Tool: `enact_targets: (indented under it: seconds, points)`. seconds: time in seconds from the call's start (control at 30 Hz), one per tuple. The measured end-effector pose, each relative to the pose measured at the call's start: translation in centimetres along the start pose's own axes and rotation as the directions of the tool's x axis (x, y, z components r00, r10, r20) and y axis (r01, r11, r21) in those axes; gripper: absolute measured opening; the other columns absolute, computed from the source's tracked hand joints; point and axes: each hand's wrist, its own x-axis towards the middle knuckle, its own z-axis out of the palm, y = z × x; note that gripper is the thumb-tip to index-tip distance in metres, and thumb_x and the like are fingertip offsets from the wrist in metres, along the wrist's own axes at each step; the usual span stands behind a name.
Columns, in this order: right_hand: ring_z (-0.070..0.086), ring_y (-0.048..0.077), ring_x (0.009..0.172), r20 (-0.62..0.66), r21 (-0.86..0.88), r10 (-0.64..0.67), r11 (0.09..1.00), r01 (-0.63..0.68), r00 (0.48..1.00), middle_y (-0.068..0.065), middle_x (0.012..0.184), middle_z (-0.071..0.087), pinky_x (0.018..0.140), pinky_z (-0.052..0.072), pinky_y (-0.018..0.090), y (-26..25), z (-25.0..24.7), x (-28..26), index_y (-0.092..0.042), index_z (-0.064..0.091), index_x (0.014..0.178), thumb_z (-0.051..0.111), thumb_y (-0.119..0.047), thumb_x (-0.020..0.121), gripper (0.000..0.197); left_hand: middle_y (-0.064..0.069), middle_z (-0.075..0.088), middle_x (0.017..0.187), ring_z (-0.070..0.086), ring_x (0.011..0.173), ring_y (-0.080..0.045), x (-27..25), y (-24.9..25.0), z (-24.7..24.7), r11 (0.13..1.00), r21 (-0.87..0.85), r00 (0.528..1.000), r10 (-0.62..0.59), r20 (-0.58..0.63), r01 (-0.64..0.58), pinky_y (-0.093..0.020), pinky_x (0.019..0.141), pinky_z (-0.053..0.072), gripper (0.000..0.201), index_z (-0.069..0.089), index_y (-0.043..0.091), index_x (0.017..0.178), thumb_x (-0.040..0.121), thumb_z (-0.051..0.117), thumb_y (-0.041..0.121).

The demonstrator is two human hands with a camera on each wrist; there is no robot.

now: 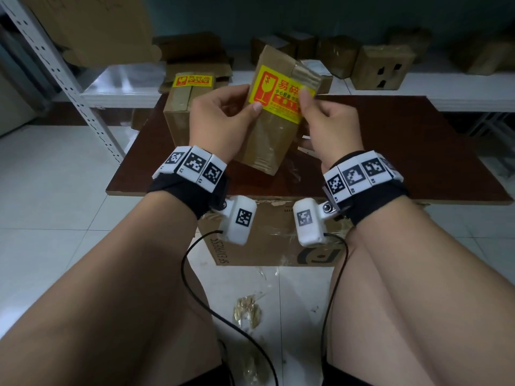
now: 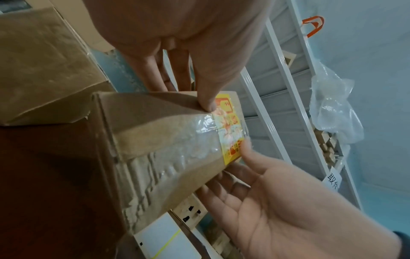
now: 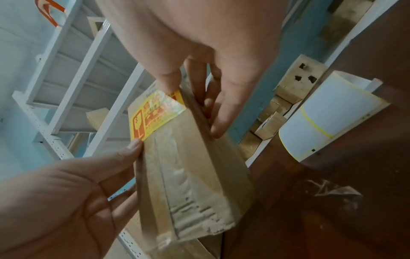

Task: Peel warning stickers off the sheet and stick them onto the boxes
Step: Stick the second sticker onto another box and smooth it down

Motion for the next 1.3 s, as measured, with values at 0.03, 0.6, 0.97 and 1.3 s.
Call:
enact_targets:
  seconds: [0.03,0.6,0.97,1.3]
  points:
    - [0.08,0.009,0.087,-0.003,0.02,0.022,1.0,-0.022,1.0,-0.01,0.081,0.081,0.083,0.068,0.046,-0.1,0.0,0.0,-0.023,0.08,0.094,0.071,-0.056,0.097,0.034,0.005,0.08,0.118,0.075,0.111,-0.007,0.1,-0.2,-0.1,1.0,-0.007,1.0,-0.006,0.002,0.006,-0.038,0.1,0.062,0.041,0.077,0.015,0.128,0.089,0.085,0.026]
    - [0.078,0.007,0.088,-0.029,-0.093,-0.043,0.995,0.041,0.999,-0.001,0.088,0.084,0.077,0.067,0.038,-0.3,0.0,-0.1,-0.015,0.086,0.095,0.078,-0.062,0.089,0.048,-0.005,0.083,0.109,0.08,0.097,-0.016,-0.1,1.1,0.9,0.869,-0.323,0.927,-0.362,0.098,0.374,-0.039,0.081,0.067,0.039,0.076,0.015,0.117,0.09,0.084,0.043]
    - [0.073,0.008,0.121,0.13,0.055,-0.162,0.986,0.156,0.978,-0.003,0.123,0.08,0.11,0.057,0.04,0.1,-0.3,1.0,-0.017,0.075,0.132,0.082,-0.024,0.094,0.039,-0.015,0.077,0.098,0.074,0.089,-0.03,0.1,1.0,0.8,0.885,-0.281,0.911,-0.405,-0.071,0.372,-0.059,0.095,0.062,0.067,0.074,0.02,0.09,0.073,0.069,0.085]
    - [0.056,0.004,0.14,0.357,-0.018,-0.149,0.986,0.166,0.922,-0.01,0.158,0.053,0.116,0.052,0.04,0.1,-0.3,-0.1,-0.031,0.016,0.171,0.083,-0.021,0.093,0.104,-0.02,0.071,0.136,0.069,0.127,-0.034,0.8,0.8,0.8,0.7,-0.581,0.871,-0.49,0.034,0.416,-0.049,0.113,0.054,0.041,0.064,0.001,0.132,0.114,0.046,0.033]
